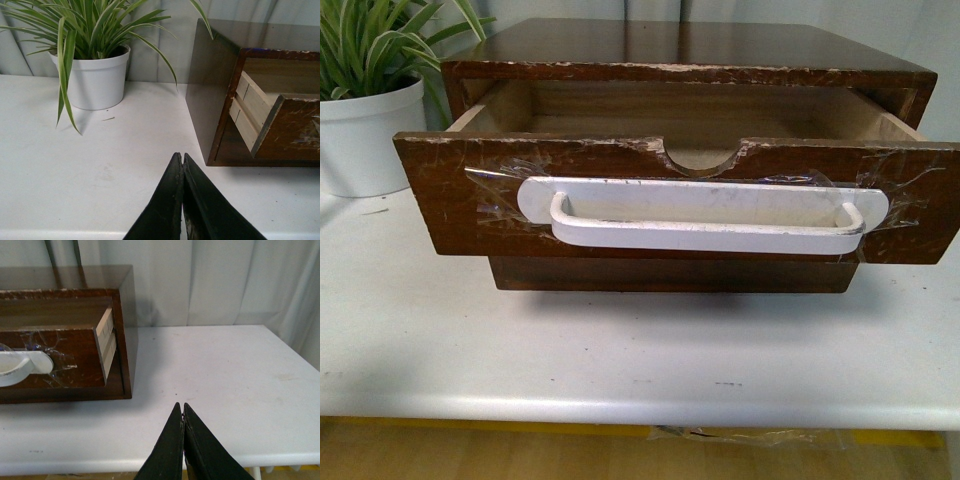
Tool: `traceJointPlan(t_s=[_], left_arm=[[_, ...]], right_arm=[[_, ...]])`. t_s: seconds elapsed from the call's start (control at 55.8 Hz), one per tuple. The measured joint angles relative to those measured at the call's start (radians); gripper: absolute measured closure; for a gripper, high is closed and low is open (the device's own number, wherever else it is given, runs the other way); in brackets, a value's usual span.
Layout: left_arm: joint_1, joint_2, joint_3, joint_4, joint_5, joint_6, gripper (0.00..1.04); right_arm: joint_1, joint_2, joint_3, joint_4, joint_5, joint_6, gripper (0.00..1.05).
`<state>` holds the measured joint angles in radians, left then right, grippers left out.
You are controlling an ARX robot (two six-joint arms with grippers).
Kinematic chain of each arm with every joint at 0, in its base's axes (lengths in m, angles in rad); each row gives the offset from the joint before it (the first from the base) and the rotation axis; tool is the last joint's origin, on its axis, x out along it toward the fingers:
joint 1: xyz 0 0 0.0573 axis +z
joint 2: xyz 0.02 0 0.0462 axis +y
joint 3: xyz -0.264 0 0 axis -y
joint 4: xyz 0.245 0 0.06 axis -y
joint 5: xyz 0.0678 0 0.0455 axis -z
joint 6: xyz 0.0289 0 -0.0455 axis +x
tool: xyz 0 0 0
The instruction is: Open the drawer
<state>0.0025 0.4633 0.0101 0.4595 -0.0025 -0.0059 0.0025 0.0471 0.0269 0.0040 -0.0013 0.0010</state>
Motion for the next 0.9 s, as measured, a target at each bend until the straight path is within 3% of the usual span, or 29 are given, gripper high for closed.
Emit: traceJointPlan(t_s=[0.842, 0.896], left_arm=[[-0.002, -0.289, 0.000, -0.282, 0.002, 0.001, 1.01], [-0.002, -0.344, 0.000, -0.354, 0.001, 0.001, 1.01]], right_arm=[[0.000, -0.043, -0.019, -0.003, 0.000, 0.000, 1.03], [0.000, -0.043, -0.019, -0.003, 0.000, 0.000, 1.03]])
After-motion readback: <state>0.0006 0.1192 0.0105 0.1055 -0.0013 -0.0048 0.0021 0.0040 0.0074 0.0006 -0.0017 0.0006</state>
